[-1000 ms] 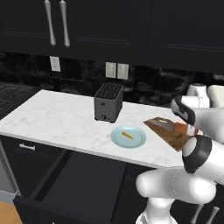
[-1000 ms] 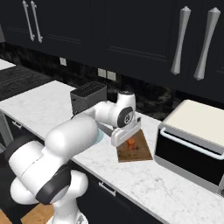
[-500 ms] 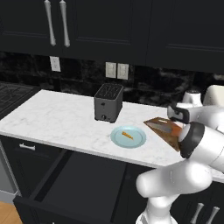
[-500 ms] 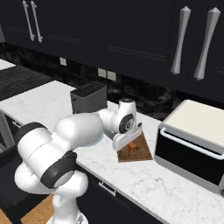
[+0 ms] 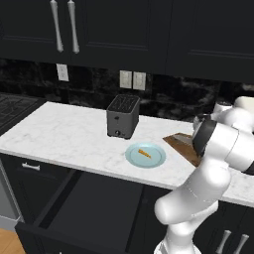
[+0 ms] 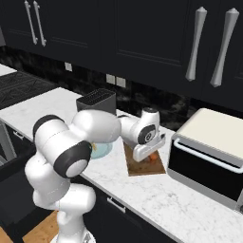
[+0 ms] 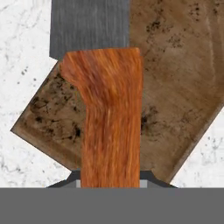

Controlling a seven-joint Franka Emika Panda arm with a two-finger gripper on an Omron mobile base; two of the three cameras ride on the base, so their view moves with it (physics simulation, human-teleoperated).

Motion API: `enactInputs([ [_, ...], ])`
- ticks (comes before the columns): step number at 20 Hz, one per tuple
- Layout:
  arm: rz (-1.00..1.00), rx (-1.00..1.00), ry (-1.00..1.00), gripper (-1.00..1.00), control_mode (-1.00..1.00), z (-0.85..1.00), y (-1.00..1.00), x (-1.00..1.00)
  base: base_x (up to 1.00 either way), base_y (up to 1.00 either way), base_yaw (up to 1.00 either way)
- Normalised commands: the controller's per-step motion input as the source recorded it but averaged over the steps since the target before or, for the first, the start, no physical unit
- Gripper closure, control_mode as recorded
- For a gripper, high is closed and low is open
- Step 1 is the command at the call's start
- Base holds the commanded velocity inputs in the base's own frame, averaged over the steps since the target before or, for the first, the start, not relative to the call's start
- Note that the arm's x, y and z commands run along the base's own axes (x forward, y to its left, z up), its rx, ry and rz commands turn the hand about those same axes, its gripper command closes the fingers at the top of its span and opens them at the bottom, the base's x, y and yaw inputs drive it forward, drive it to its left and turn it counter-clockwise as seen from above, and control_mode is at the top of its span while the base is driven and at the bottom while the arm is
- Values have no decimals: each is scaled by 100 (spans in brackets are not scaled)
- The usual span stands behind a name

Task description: Pick up the knife from the drawer and place it on the cutting board. Then place the meat from the plate to the cutting board.

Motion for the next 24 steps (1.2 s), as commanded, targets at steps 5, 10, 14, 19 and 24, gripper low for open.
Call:
enactInputs([
  [5,0,1,0,-100,-100,0,15,37,0,0,0],
  [10,0,6,0,-100,-100,-14,16,1,0,0,0],
  [14,0,0,-2,-100,-100,-17,2,0,0,0,0],
  [19,2,-4,-8,-100,-100,36,37,-17,0,0,0],
  [24,15,-1,-1,-100,-100,80,68,-21,0,0,0],
])
